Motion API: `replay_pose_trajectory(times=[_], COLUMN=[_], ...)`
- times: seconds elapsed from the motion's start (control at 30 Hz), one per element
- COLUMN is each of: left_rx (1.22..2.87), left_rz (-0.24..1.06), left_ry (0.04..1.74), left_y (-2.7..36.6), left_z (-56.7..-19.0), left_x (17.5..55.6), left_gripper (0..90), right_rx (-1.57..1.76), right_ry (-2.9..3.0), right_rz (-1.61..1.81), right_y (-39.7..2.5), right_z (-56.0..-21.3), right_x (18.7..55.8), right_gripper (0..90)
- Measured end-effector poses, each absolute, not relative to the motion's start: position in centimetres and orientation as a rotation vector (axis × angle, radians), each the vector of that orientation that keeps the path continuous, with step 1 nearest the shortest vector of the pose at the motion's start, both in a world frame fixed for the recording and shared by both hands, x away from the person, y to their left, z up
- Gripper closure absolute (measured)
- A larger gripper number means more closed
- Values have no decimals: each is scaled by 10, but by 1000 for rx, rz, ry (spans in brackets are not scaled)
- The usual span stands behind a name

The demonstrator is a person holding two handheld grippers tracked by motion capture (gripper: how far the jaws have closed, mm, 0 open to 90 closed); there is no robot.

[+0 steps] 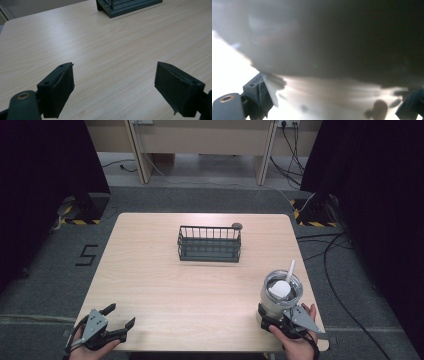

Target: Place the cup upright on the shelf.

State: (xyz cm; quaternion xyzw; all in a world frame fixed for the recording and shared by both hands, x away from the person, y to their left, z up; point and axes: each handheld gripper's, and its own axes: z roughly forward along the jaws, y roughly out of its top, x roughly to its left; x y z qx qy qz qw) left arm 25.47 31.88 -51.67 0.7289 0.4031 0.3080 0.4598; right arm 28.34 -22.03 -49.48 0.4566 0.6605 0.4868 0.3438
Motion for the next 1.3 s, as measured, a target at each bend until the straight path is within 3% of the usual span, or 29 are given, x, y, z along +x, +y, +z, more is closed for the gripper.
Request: replay_pose_trajectory(times=[0.43, 1.3], left_rx=[1786, 1776], left_rz=[747, 764], left_ry=[1003, 1009], left_y=[320, 321], left_z=[-518, -516], left_x=[255, 254], left_gripper=[153, 154], right_rx=[1205, 1142], right_ry=[1724, 1635], right_rz=[1248, 1356], right_y=[-218, -200], right_z=[-488, -440], right_x=[290, 317], right_gripper=[109, 110])
